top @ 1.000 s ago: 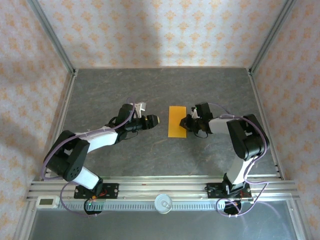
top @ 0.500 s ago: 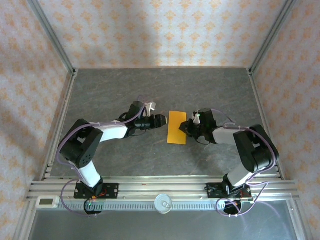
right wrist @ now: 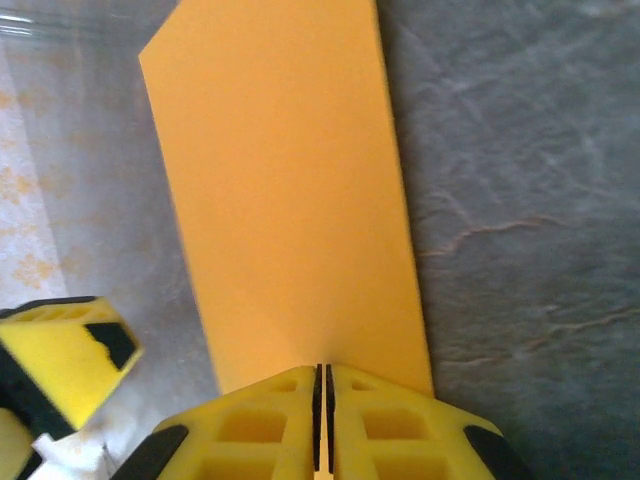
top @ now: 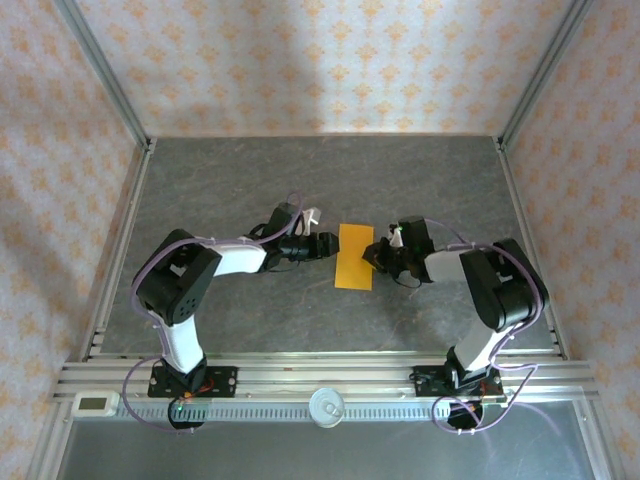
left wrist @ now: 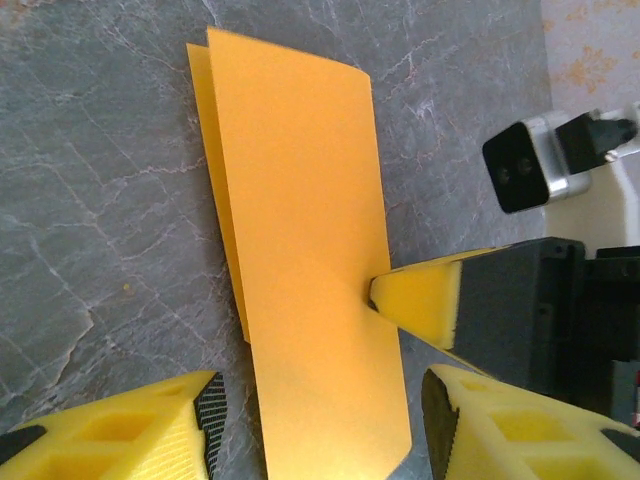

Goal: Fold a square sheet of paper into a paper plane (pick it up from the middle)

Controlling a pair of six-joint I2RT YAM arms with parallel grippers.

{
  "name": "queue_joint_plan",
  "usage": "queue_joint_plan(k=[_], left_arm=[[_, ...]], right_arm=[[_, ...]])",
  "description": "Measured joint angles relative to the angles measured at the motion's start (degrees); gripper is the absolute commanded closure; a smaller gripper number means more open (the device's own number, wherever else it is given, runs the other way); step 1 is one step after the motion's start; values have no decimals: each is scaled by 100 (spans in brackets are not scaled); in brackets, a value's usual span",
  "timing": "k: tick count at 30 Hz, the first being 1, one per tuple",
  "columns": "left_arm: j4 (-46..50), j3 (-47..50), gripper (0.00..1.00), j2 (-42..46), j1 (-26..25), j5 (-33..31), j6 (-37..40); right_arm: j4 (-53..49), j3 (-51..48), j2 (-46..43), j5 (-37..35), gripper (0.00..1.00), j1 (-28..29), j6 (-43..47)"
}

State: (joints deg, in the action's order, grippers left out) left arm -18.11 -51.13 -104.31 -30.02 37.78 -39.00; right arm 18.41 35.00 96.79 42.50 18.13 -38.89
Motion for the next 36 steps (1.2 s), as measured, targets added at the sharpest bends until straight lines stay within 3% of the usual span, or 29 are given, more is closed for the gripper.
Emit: queue_joint_plan(k=[15, 36], left_arm=[[501, -376, 49, -404, -201, 76, 26], [1067, -787, 70, -691, -225, 140, 155]], right_arm=[[144, -24, 57, 66, 88, -61, 17], [243, -57, 87, 118, 89, -85, 15]])
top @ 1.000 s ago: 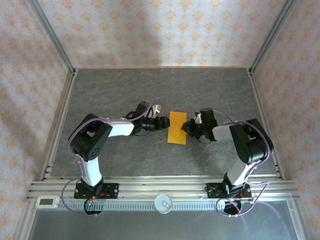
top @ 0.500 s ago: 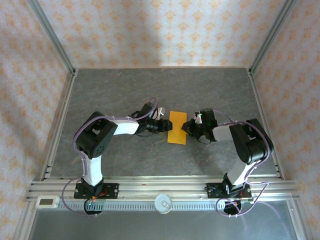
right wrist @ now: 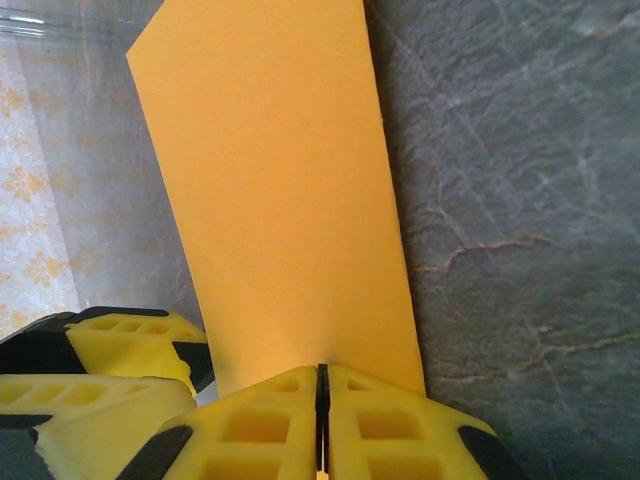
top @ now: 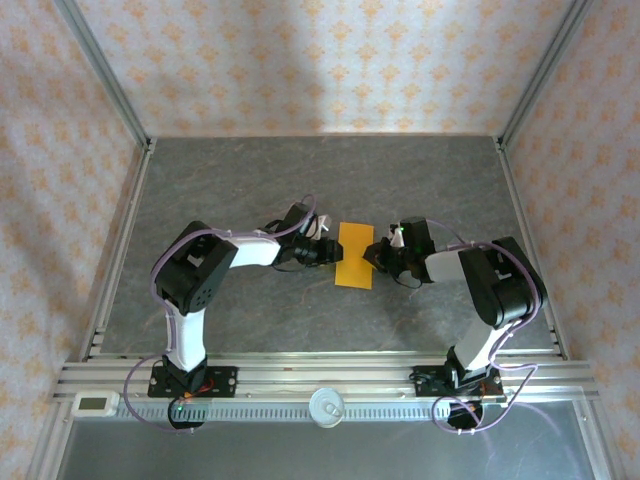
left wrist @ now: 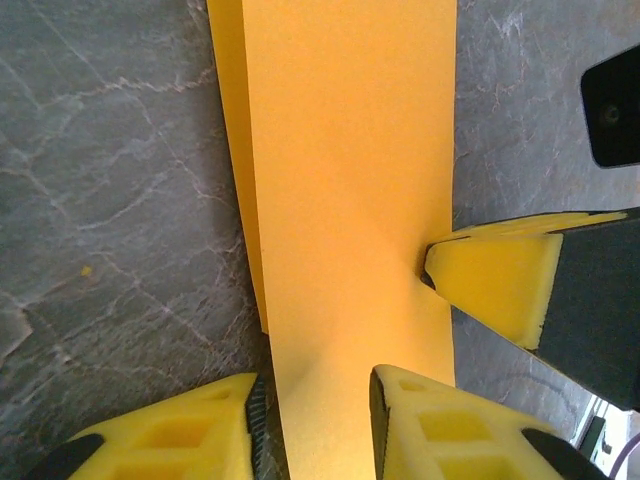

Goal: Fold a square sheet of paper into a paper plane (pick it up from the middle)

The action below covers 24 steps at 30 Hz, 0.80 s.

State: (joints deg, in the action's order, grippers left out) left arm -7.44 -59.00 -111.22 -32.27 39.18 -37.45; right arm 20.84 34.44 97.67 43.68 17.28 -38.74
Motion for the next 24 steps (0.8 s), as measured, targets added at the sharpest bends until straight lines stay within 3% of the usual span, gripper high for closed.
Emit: queue_joint_plan(k=[20, 24], left_arm=[[61, -9, 93, -48, 0, 92, -2], [61, -9, 97, -46, 0, 92, -7]], right_arm=[[2, -4, 0, 9, 88, -9, -2], [63, -24, -24, 48, 81, -9, 0]])
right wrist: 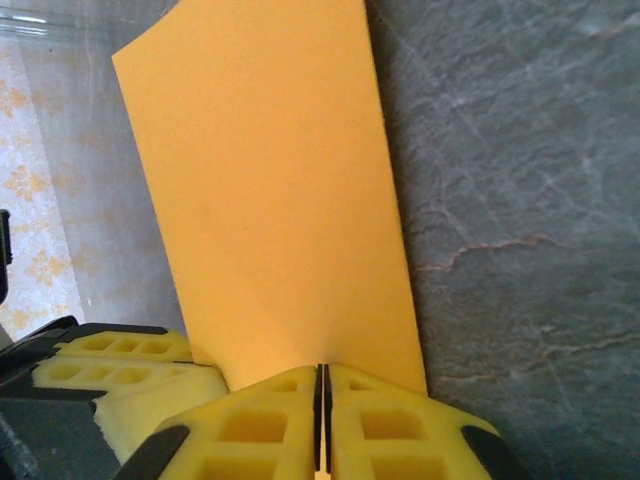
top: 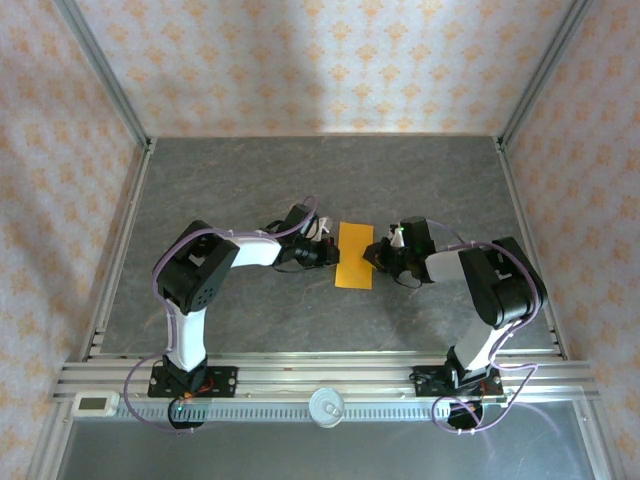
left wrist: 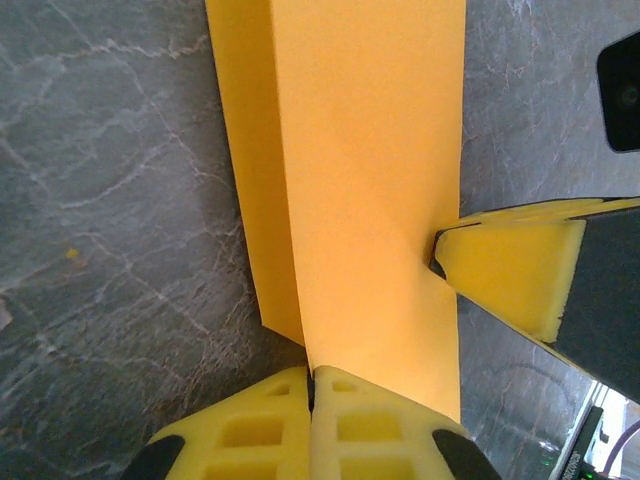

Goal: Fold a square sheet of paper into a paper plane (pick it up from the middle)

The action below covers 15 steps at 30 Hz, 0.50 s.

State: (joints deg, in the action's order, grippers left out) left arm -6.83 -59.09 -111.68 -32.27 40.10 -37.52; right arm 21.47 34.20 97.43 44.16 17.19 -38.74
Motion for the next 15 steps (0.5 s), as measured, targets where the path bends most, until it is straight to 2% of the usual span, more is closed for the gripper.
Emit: queue_joint_plan(k=[6, 15], left_arm=[[0, 109, 98, 111, 4, 7, -2], [24, 376, 98, 529, 323, 310, 50]], right_arm=[[-153, -11, -321, 101, 65, 0, 304], [-254, -83, -1314, -223, 65, 55, 675]])
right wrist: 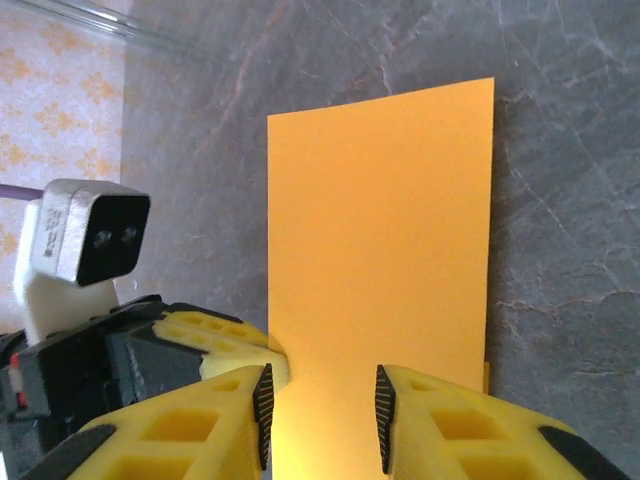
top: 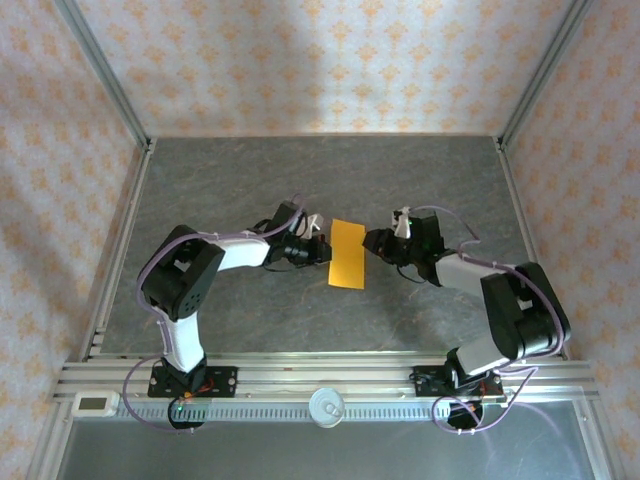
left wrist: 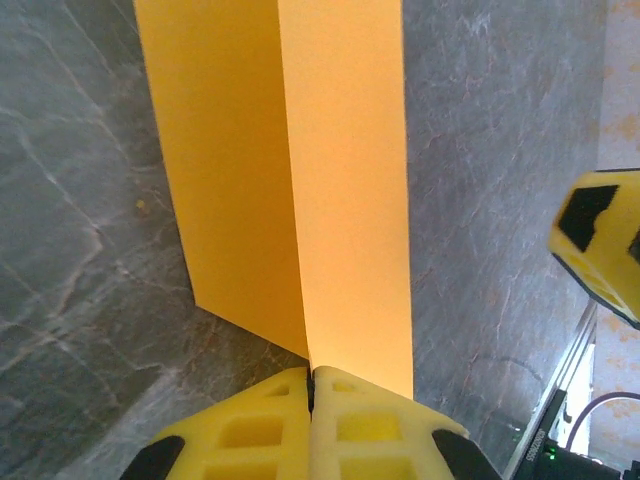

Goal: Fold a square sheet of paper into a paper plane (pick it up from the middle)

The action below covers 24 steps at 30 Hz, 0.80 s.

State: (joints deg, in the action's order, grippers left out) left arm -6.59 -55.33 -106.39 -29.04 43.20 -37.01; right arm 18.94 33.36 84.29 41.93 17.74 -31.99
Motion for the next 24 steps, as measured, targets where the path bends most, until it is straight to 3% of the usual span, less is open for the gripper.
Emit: queue_joint_plan(k=[12, 24], left_arm=[[321, -13, 98, 31, 280, 223, 291], [452, -114, 98, 31, 328, 595, 286]], right_arm=[[151, -680, -562, -1534, 64, 1397, 774], [603, -916, -1023, -3582, 52, 3001, 2509]])
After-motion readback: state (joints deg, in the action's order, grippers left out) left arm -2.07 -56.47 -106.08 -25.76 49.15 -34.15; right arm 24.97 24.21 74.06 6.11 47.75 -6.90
